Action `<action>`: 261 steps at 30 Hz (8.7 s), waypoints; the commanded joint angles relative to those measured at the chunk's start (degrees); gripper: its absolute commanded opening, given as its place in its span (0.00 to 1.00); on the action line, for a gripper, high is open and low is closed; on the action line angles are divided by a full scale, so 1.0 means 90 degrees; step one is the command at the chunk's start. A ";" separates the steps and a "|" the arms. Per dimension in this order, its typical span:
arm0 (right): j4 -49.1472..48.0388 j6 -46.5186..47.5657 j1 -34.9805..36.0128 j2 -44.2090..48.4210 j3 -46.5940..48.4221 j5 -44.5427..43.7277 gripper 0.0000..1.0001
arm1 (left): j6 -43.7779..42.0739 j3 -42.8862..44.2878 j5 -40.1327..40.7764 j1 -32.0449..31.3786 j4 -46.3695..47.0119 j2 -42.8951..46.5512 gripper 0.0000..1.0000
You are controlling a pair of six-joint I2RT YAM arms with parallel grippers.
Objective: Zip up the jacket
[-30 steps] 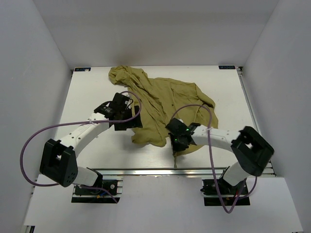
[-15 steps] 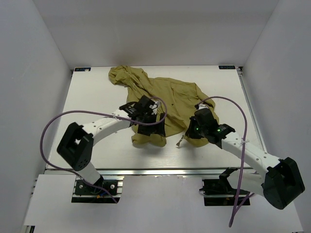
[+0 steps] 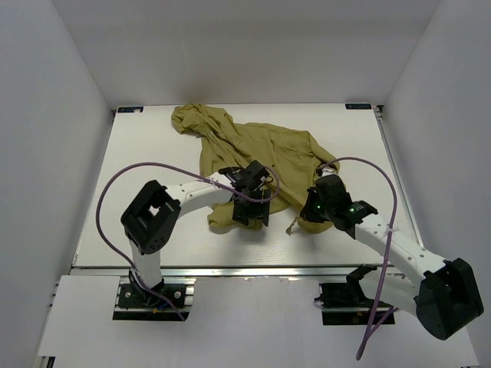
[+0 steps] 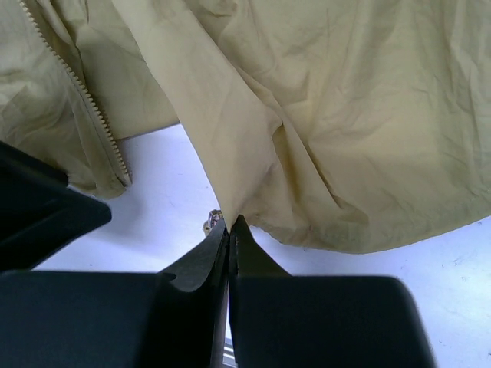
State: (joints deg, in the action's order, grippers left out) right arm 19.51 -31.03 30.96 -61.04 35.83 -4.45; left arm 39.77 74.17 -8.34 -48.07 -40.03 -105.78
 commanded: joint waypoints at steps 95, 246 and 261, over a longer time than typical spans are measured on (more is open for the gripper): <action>-0.6074 0.0791 -0.0286 -0.0659 -0.1032 0.5035 0.00 | -0.0024 -0.2782 0.1102 -0.0196 0.3715 0.3784 0.00; -0.5771 -0.2012 -0.0178 0.0531 -0.1794 0.4401 0.00 | 0.0913 -0.4247 -0.3331 0.0048 0.5804 0.2867 0.97; -0.5936 -0.2099 -0.0149 0.0532 -0.1872 0.4322 0.00 | 0.1314 -0.4482 -0.3994 0.0547 0.7670 0.2769 0.95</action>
State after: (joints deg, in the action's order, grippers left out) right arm -30.17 -49.17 29.15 -56.51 19.27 35.05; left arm 51.75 31.55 -40.84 -43.22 24.29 -80.97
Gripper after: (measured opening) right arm 0.015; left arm 0.960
